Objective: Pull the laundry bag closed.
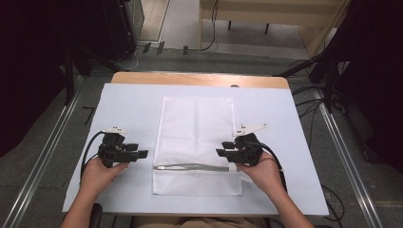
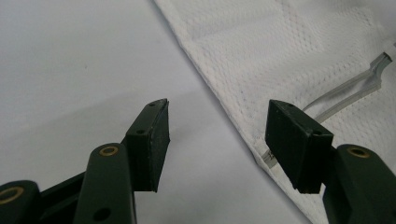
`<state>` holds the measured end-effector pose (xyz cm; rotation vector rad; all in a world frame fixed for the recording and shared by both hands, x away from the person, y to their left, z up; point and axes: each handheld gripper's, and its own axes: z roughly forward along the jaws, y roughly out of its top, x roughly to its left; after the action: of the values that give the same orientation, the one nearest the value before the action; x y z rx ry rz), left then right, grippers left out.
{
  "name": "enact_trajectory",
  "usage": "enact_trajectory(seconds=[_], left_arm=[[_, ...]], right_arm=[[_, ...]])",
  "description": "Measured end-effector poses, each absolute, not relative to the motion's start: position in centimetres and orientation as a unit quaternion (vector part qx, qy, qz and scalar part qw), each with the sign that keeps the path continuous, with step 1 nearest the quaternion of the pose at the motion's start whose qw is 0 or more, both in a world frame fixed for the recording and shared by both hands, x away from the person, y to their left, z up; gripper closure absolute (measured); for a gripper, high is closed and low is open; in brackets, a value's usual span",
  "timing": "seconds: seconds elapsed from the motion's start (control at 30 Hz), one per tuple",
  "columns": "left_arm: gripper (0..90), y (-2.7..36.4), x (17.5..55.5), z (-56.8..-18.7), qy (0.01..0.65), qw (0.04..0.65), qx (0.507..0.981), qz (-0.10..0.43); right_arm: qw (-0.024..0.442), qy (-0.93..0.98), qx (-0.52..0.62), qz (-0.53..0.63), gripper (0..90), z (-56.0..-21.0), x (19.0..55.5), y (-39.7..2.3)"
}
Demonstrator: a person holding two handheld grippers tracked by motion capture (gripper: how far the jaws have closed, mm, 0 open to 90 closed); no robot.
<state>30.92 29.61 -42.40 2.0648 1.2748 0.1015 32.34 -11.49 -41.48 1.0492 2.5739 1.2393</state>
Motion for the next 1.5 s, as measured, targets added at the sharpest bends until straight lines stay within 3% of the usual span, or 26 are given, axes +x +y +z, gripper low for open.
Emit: enact_trajectory(seconds=[1.07, 1.5], left_arm=[[41.8, 30.3, 30.7, -42.4, 0.499, 0.350, 0.791, 0.046], [41.4, 30.2, 30.9, -42.3, 0.498, 0.349, 0.793, 0.048]], right_arm=[[0.007, 0.870, 0.266, 0.415, 78.2, -41.0, 32.1, -3.2], [-0.022, 0.874, 0.251, 0.415, 78.6, -42.8, 32.1, 0.3]])
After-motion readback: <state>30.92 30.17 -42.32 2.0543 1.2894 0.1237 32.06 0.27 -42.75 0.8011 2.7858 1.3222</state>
